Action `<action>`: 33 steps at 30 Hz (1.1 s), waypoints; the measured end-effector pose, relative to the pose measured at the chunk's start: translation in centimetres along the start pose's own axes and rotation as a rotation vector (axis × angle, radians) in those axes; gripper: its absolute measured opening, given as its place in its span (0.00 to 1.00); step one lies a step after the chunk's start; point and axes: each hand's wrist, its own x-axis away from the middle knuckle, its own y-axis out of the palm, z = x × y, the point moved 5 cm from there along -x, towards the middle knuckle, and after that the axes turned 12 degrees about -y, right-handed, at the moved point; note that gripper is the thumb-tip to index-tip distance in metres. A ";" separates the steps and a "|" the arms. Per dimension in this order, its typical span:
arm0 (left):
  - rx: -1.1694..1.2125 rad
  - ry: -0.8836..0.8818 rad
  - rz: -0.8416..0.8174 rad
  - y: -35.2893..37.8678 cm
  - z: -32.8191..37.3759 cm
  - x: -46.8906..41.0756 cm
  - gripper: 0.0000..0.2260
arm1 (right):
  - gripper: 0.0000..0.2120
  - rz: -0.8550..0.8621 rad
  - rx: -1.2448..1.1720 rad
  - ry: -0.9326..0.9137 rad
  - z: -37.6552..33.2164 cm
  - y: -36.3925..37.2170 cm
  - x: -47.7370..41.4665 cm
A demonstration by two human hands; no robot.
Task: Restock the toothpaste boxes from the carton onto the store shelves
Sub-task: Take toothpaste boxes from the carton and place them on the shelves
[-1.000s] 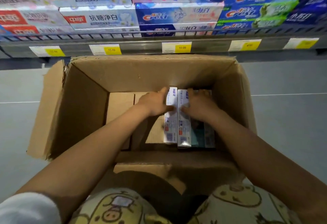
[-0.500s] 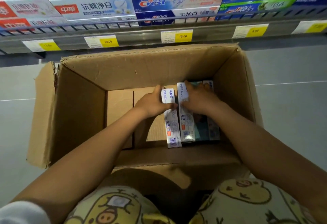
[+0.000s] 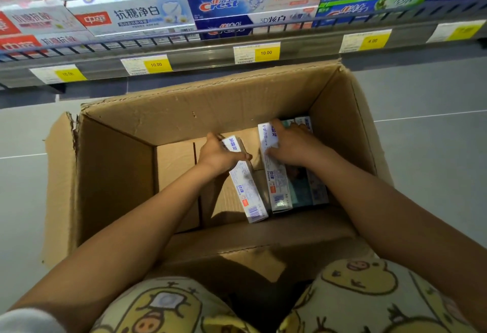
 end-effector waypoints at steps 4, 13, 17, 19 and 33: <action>0.238 -0.078 -0.205 -1.8 0.2 1.3 0.28 | 0.29 0.060 0.015 -0.012 -0.5 -0.7 0.0; 0.721 0.009 -0.609 -4.9 0.8 4.5 0.32 | 0.21 -0.152 -0.689 -0.116 -5.2 -1.9 1.8; 0.762 0.039 -0.693 -4.2 0.9 4.6 0.37 | 0.19 -0.221 -0.772 -0.118 -5.0 -2.0 2.1; 0.731 0.058 -0.676 -4.1 1.3 4.5 0.34 | 0.21 -0.205 -0.730 -0.137 -4.6 -2.3 1.8; 0.204 0.186 -0.295 -11.7 0.3 7.0 0.37 | 0.29 0.153 -0.294 0.128 -1.4 -1.1 -0.2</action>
